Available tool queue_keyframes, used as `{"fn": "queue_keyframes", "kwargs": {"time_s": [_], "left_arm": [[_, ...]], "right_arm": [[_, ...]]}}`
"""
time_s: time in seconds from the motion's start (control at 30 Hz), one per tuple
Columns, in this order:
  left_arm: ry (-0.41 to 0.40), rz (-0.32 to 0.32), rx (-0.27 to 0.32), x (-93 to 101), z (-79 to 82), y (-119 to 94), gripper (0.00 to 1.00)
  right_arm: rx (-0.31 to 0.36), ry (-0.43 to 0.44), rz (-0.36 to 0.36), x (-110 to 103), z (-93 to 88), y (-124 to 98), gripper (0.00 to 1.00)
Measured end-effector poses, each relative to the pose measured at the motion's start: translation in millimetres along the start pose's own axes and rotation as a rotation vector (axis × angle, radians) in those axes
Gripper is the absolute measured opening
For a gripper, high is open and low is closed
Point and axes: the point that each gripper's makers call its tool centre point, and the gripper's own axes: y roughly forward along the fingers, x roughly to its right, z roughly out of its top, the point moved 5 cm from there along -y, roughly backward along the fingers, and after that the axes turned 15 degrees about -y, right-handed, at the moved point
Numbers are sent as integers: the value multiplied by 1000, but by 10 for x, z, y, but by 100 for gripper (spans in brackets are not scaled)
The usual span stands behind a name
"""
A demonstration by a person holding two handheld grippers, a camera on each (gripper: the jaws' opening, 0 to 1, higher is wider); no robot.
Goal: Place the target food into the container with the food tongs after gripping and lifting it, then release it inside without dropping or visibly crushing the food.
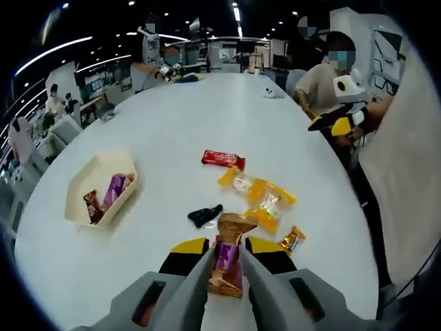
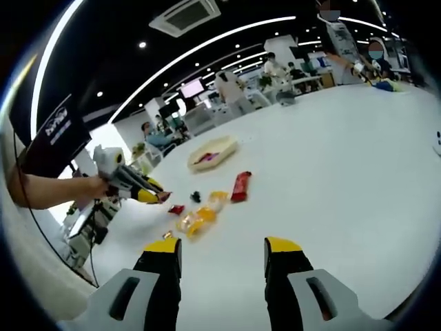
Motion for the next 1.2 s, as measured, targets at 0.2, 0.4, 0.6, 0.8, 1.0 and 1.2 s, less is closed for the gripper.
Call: {"fn": "queue_keyframes", "kwargs": {"time_s": [0.2, 0.4, 0.6, 0.8, 1.0, 1.2], "left_arm": [[-35, 31, 43, -85, 129, -54, 19], [-58, 52, 80, -145, 220, -76, 19], [-87, 69, 116, -186, 279, -84, 19], [-102, 84, 131, -222, 310, -96, 19], [-117, 113, 149, -292, 349, -116, 19], [-147, 141, 173, -401, 399, -117, 19]], "right_arm": [[8, 1, 4, 9, 15, -2, 49], [12, 1, 5, 28, 19, -17, 49], [13, -4, 11, 20, 31, -22, 49], [8, -10, 22, -5, 24, -25, 48], [5, -9, 26, -14, 9, -31, 48], [4, -11, 27, -19, 6, -27, 48]]}}
